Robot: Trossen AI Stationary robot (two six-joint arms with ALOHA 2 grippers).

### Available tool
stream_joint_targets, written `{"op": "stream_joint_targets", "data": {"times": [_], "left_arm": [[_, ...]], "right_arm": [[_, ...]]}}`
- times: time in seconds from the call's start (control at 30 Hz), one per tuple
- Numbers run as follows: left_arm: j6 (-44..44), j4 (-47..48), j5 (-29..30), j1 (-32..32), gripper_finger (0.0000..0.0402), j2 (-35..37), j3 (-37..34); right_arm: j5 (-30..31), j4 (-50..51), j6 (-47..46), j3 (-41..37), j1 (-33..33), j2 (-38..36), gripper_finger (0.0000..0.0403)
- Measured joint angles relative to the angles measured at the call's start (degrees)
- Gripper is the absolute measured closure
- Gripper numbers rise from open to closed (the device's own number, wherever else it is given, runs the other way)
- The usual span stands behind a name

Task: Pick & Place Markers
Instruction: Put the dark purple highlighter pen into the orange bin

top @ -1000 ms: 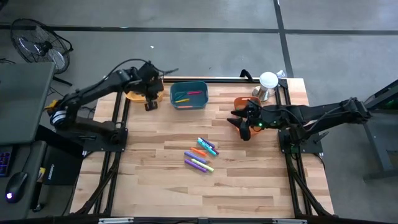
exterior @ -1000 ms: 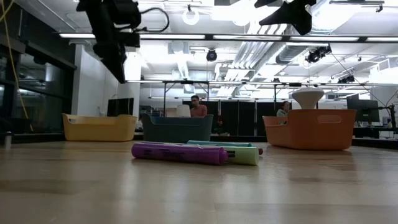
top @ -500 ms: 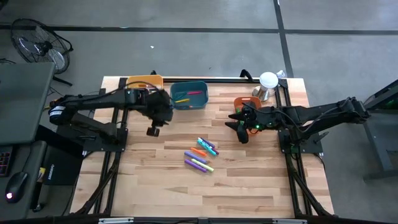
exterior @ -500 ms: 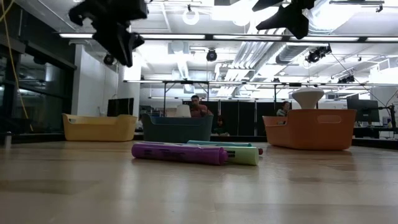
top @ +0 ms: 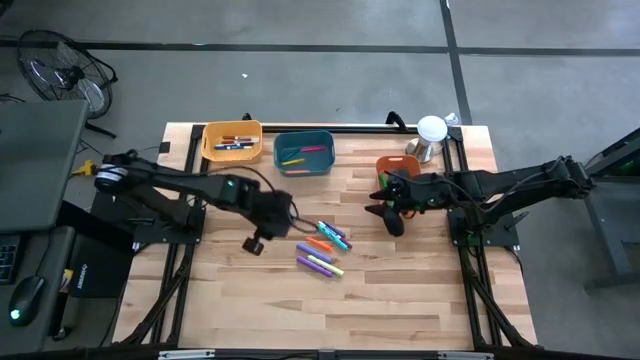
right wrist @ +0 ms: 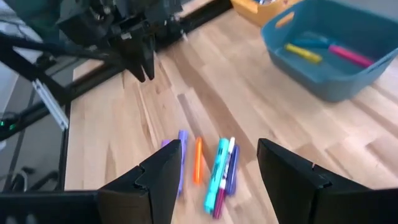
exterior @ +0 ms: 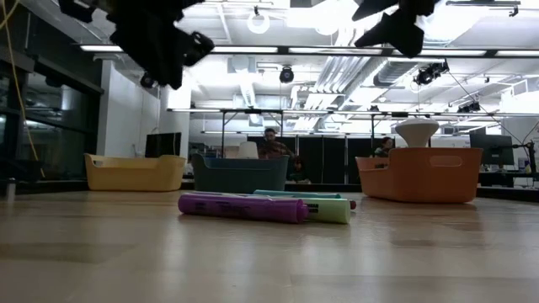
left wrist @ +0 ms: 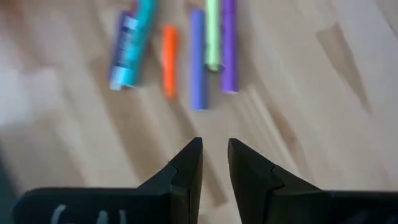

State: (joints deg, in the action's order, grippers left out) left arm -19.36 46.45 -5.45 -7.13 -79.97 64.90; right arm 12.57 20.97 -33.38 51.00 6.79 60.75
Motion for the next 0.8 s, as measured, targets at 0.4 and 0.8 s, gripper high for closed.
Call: {"op": "stream_joint_targets", "data": {"times": [0.4,0.8], "left_arm": [[5.53,-7.5,-0.01,-6.17,0.0215,-11.92,-0.03],[9.73,-14.96,1.84,-9.11,0.0193,-18.74,-0.13]], "right_arm": [[-3.8,6.23,-1.31,-0.01,0.0,-0.07,0.0203],[-4.15,6.62,-1.31,0.0,0.0,-0.07,0.0203]]}}
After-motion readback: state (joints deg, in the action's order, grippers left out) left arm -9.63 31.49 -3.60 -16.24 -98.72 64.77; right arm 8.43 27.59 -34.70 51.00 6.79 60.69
